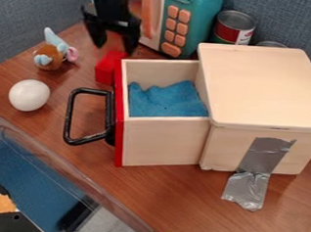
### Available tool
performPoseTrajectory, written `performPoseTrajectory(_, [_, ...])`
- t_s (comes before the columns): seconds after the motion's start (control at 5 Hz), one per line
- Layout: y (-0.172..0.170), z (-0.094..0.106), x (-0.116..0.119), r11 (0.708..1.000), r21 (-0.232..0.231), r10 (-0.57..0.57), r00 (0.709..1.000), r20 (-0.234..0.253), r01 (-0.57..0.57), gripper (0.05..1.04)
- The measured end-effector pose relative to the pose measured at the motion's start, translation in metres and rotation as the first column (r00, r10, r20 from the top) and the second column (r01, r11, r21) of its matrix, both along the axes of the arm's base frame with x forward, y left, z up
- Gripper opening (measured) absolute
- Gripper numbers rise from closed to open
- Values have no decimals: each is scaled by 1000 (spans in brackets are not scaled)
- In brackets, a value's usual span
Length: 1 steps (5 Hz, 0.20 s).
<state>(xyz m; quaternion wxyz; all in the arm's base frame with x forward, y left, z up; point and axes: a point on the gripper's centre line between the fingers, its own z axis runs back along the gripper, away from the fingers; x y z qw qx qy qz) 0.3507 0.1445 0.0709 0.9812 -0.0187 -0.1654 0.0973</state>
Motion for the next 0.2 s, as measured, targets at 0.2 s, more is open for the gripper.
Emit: performPoseTrajectory(0.2, [-7, 40, -12, 1000, 8, -20, 1000, 5, 20, 1000])
